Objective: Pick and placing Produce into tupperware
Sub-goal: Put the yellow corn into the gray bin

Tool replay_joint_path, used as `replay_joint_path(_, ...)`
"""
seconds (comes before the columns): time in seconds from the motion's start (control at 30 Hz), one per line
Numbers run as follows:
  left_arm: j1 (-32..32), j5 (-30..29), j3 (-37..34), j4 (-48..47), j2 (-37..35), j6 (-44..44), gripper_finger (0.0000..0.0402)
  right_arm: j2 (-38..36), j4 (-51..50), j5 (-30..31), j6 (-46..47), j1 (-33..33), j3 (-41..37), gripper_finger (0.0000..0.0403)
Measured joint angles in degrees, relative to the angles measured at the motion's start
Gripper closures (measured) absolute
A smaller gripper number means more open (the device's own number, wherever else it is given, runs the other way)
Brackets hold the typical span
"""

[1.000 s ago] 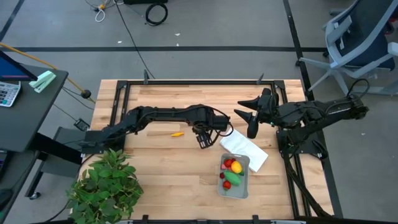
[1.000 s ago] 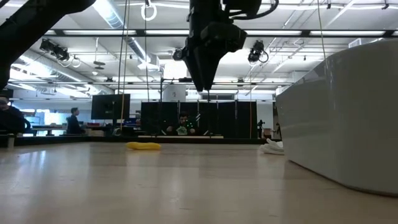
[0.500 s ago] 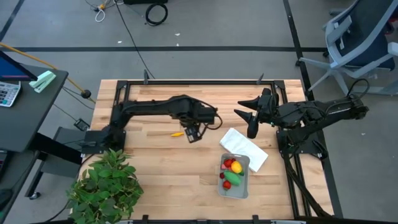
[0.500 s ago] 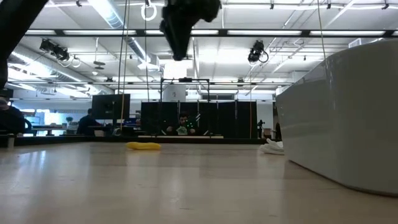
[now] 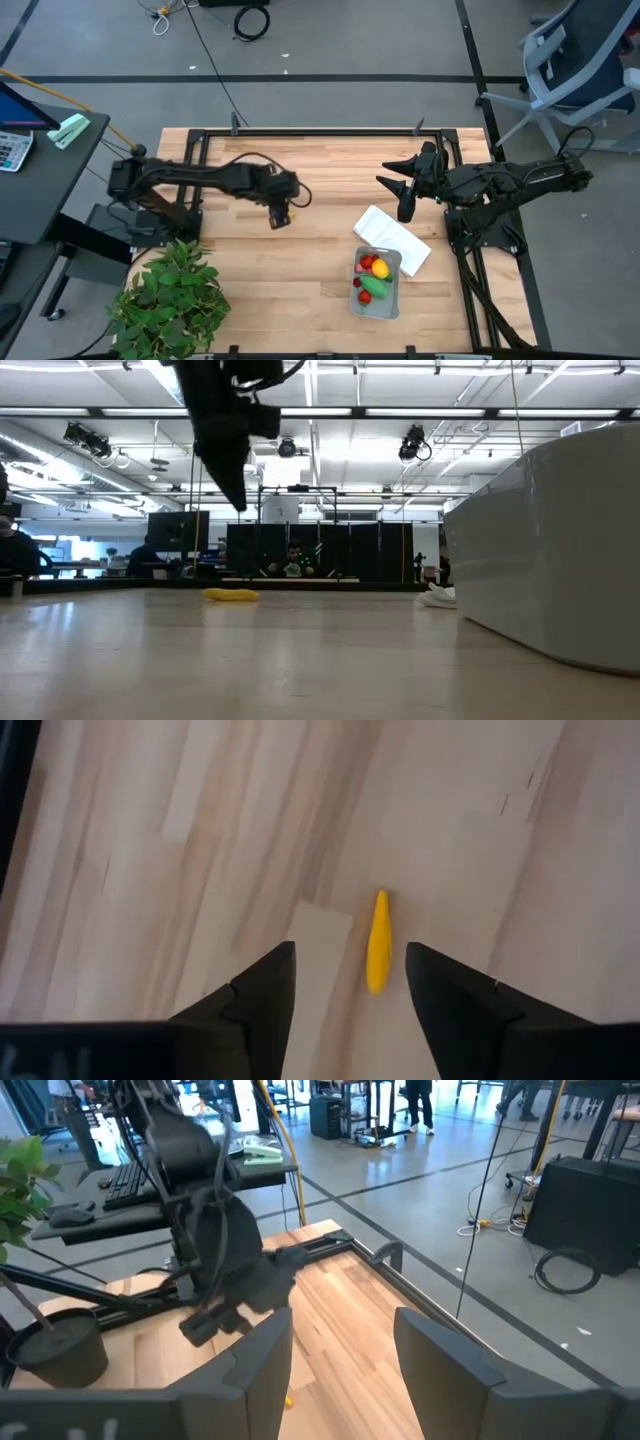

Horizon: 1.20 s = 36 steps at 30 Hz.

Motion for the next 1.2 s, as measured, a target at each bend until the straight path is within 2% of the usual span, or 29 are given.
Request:
replay_joint_path(0.17,1.41,0.07,-10.82,13.18,-2.63,5.75,0.0198,0.00,0.03,-0.01,0.00,0.00,0.00,0.0218)
replay_joint_path(0.37,4.72,0.13,-18.39,21.10,-2.50,8.92,0.0199,0.00,0.02,0.00,0.00,0.00,0.00,0.0218)
replay_joint_path(0.47,5.79,2.95,-21.02,25.56,-2.41,8.89,0.0198,0.00,0.02,-0.01,0.01,0.00,0.00,0.0218)
replay_joint_path(0.57,6.02,7.29,-22.29,28.21,-2.41,8.27,0.0201,0.00,0.02,0.00,0.02,0.00,0.00,0.0218)
replay_joint_path(0.67,5.88,9.25,-22.77,28.68,-2.41,7.45,0.0205,0.00,0.02,-0.02,0.00,0.00,0.00,0.0218)
replay_joint_path(1.2,5.21,9.15,-24.51,28.32,-1.00,2.50,0.0211,0.00,0.03,-0.01,0.00,0.00,0.00,0.0218)
